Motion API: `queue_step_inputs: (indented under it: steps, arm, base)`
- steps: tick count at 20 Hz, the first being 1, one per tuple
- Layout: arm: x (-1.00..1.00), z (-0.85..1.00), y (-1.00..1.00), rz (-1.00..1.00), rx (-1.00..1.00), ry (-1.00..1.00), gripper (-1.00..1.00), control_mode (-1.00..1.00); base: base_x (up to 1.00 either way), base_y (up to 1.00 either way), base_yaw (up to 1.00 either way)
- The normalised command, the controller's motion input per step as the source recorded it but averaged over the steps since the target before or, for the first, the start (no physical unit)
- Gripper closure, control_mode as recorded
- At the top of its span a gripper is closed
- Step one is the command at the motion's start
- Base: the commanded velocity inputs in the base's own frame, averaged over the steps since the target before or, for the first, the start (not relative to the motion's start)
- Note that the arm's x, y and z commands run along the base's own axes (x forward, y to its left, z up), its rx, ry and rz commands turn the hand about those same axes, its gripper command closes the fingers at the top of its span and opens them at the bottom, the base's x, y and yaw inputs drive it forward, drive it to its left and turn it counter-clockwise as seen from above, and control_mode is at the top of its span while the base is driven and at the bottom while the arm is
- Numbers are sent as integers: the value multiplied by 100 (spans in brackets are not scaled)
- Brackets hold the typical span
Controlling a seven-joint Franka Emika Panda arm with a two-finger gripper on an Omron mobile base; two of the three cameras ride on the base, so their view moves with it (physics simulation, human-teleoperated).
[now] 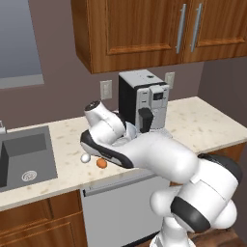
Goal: Gather the eggs and milk located in the vicinity of the sink area and place them right next to the bowl.
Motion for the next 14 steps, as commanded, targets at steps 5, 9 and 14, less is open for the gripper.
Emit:
queue_step_inputs:
  steps: [5, 9, 14]
  arm:
    - [-18, -10, 1, 21, 0, -28, -100, -100]
    - [-1, -5, 0, 20, 5, -9, -100, -100]
    - [0, 0, 0, 23, 6, 0, -100, -100]
  base:
    - [0, 0, 0]
    - [0, 0, 0]
    - [0, 0, 0]
